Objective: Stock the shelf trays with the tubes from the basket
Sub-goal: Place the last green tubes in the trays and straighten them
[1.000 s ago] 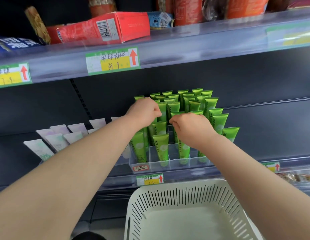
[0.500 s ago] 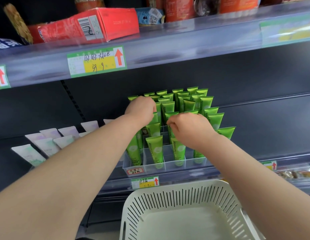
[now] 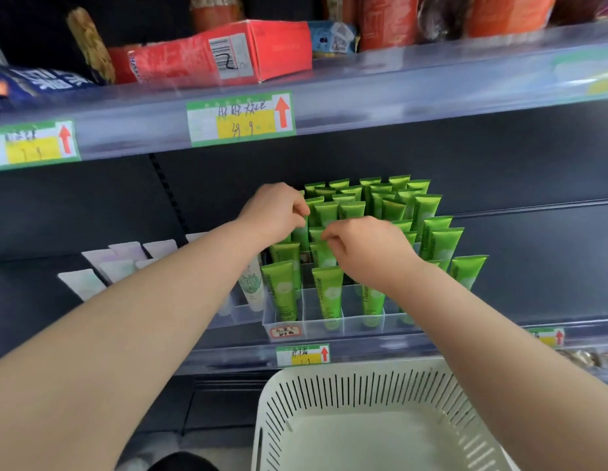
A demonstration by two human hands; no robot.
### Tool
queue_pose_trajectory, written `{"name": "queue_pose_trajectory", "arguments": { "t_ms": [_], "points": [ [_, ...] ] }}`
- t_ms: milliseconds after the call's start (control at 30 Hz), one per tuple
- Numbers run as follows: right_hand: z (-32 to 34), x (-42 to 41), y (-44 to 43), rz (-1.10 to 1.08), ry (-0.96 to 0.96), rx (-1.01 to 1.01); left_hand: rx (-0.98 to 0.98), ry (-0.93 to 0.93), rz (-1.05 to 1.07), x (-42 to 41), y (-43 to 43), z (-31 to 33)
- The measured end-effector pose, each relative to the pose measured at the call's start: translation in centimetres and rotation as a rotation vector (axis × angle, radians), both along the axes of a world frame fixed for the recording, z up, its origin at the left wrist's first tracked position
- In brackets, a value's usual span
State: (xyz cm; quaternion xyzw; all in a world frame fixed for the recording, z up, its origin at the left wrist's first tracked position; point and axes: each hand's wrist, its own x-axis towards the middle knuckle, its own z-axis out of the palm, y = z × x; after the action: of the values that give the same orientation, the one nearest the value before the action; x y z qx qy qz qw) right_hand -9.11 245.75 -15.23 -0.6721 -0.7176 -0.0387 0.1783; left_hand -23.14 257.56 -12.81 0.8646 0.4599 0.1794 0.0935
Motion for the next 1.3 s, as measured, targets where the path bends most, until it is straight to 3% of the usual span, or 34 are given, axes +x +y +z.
{"name": "queue_pose_trajectory", "arguments": {
  "t_ms": [133,367,633,767,867,1067,1300],
  "points": [
    [0.1,-3.0,0.9,0.093,0.02,-0.038,-0.002,0.005,0.032,-3.5,-0.2,0.3],
    [-1.0,-6.7,2.5,0.107,-0.178,-0.201,-0.008,0.007,0.055,-7.2,-0.9,0.1],
    [-1.1,-6.1,1.7,0.092,-0.24,-0.141,-0.005,-0.026,0.047,-7.1,-1.2,-0.9],
    [-0.8,-5.8,1.0,0.145,-0.152,-0.234,-0.004,-0.018,0.031,-6.1,-1.3,-1.3],
    [-0.3,-4.7,0.4,0.146,-0.05,-0.182,-0.007,-0.001,0.012,-5.1,-1.2,-1.4],
    [-0.7,-2.3,0.4,-0.011,-0.102,-0.104,-0.016,0.159,-0.001,-3.3,-0.9,-2.1],
    [-1.5,-1.7,0.5,-0.023,-0.077,-0.077,0.006,0.179,0.001,-3.2,-0.6,-2.3]
  ]
}}
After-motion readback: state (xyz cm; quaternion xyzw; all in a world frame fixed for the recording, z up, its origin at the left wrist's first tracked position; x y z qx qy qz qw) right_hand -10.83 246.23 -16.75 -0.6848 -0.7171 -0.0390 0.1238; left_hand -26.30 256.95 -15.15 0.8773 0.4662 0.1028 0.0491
